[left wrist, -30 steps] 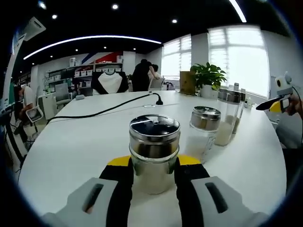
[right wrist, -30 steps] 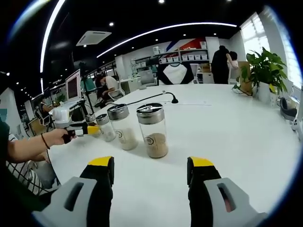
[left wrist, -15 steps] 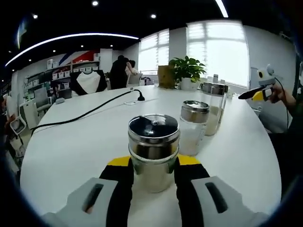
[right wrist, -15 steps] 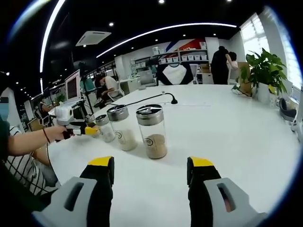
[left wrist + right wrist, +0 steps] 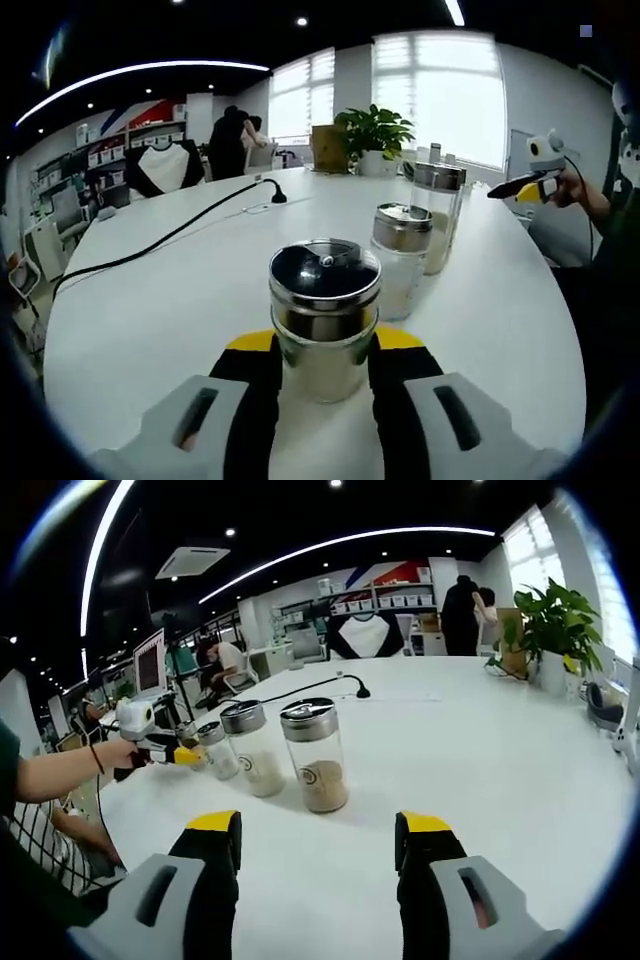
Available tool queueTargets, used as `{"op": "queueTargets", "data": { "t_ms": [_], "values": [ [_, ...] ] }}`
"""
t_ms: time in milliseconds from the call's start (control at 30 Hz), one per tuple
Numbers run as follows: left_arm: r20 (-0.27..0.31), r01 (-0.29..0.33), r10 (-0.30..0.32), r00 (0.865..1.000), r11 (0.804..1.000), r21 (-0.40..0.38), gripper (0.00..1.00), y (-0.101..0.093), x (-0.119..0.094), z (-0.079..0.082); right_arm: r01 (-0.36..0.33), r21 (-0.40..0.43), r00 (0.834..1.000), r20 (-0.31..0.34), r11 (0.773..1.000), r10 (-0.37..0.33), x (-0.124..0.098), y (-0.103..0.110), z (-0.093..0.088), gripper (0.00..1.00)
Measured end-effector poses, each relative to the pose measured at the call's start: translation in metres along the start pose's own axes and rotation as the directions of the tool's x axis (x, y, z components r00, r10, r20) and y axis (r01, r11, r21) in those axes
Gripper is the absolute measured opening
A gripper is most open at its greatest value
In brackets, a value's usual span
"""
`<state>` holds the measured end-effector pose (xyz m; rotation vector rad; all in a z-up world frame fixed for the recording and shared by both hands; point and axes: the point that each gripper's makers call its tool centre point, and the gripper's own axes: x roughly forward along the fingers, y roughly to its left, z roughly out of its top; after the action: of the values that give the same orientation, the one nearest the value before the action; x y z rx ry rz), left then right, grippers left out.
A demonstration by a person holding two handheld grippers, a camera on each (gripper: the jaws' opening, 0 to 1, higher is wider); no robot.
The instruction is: Rotate the seasoning bottle until the label or dispensing opening points toward the visible target arrow and the bottle remains upright within the marked orientation range
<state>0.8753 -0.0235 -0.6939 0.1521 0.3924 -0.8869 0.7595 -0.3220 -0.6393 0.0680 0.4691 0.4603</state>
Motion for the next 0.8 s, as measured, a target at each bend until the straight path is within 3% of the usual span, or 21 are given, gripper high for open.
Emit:
{"op": "queueTargets", "data": {
  "t_ms": [67, 133, 200, 267, 367, 500, 533, 600, 700, 800],
  "values": [
    [-0.010, -0.017, 0.017, 1.000, 1.000, -0.019, 0.36, 0.001, 0.000, 0.000, -0.003, -0.002, 1.000, 0.001, 1.000, 0.003, 0.000, 0.001, 0.001, 0.62],
    [-0.023, -0.022, 0.022, 0.999, 1.000, 0.012, 0.36, 0.000, 0.000, -0.001, -0.004, -0.004, 1.000, 0.003, 1.000, 0.004, -0.001, 0.001, 0.001, 0.62],
    [-0.031, -0.049, 0.050, 0.998, 0.999, 0.010, 0.44, 0.004, -0.001, -0.004, 0.000, -0.003, 1.000, 0.002, 1.000, 0.000, 0.000, 0.000, 0.001, 0.62],
    [-0.017, -0.072, 0.072, 0.997, 0.997, -0.012, 0.55, 0.004, -0.006, -0.003, 0.001, -0.002, 1.000, 0.000, 1.000, -0.001, 0.000, 0.000, 0.001, 0.62],
    [0.018, -0.125, 0.125, 0.992, 0.992, -0.031, 0.56, 0.006, -0.015, 0.001, -0.001, -0.002, 1.000, 0.002, 1.000, 0.001, -0.001, 0.002, 0.001, 0.62],
    [0.081, -0.201, 0.207, 0.975, 0.976, -0.079, 0.61, 0.008, -0.026, 0.009, -0.001, -0.005, 1.000, -0.009, 1.000, 0.001, 0.000, 0.002, -0.002, 0.62],
    [0.107, -0.235, 0.244, 0.964, 0.967, -0.096, 0.61, 0.011, -0.029, 0.013, -0.002, -0.004, 1.000, -0.011, 1.000, 0.002, 0.001, 0.002, -0.003, 0.62],
    [0.122, -0.242, 0.259, 0.958, 0.961, -0.134, 0.61, 0.010, -0.031, 0.013, -0.004, -0.006, 1.000, -0.012, 1.000, 0.004, 0.001, 0.003, -0.003, 0.62],
    [0.110, -0.269, 0.287, 0.952, 0.950, -0.157, 0.62, 0.008, -0.034, 0.011, -0.006, -0.011, 1.000, -0.010, 1.000, 0.006, 0.001, 0.003, -0.001, 0.62],
    [0.096, -0.294, 0.326, 0.941, 0.922, -0.251, 0.61, 0.007, -0.035, 0.007, -0.010, -0.015, 1.000, -0.011, 1.000, 0.009, 0.001, 0.003, 0.000, 0.62]
  ]
}}
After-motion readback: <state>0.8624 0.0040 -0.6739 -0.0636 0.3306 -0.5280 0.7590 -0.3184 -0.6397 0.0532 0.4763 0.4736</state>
